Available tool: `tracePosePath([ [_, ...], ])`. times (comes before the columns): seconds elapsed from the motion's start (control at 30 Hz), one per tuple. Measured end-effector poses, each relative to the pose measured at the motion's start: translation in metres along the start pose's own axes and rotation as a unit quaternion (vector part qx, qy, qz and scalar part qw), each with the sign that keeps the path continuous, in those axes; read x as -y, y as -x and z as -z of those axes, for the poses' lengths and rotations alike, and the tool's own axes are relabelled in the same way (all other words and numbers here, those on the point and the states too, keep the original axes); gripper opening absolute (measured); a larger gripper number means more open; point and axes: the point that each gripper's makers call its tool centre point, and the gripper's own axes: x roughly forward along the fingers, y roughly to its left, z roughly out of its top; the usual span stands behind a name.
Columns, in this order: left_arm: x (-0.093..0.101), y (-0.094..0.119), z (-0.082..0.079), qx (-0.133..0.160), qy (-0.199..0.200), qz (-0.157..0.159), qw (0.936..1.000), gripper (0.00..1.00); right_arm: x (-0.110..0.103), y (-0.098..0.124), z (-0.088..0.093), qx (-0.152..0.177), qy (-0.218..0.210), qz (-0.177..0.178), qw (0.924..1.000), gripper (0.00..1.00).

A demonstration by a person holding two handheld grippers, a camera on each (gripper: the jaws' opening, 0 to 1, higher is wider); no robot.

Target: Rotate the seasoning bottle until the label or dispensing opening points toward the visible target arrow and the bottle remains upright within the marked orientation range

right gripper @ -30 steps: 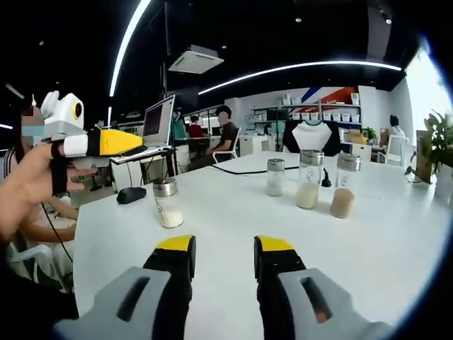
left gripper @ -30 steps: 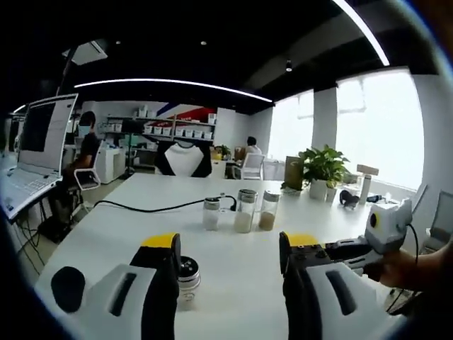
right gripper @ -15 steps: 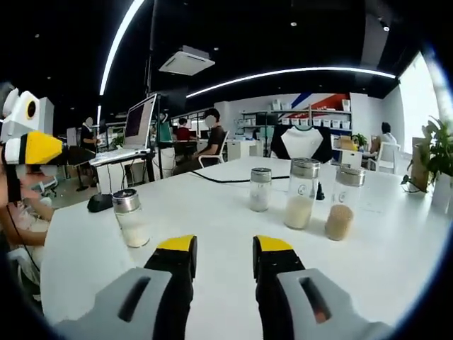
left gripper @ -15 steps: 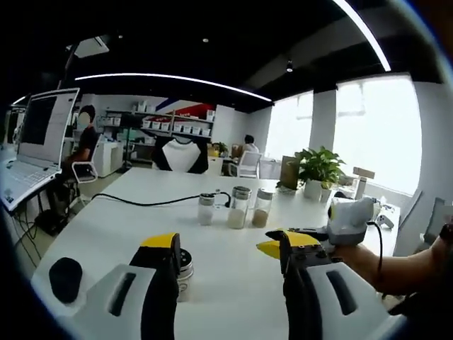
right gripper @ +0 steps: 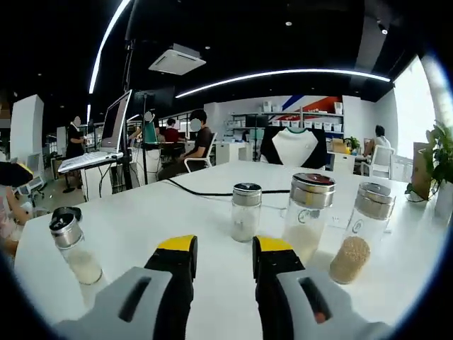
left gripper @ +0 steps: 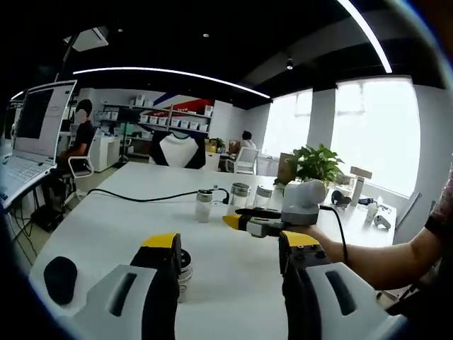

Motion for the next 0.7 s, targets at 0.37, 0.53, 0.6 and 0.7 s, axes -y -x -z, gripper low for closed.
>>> tracePosePath([
  [0.37,-0.001,-0.003,0.002,-0.009,0.005,0.003,0.9999,0.57,0.025,-0.063,-0.007,-0.01,0.025,0.027,0.9993,0.29],
  [0.53,-0.003,-0.004,0.004,-0.012,0.01,0.003,0.9999,0.56,0.033,-0.079,-0.015,-0.012,0.03,0.035,0.9989,0.3],
  [0.6,-0.004,-0.004,0.004,-0.011,0.011,0.002,0.9999,0.55,0.035,-0.085,-0.018,-0.011,0.031,0.036,0.9988,0.3],
  [0.7,-0.005,-0.005,0.003,-0.009,0.013,0.002,0.9999,0.55,0.038,-0.089,-0.019,-0.015,0.036,0.041,0.9984,0.3],
])
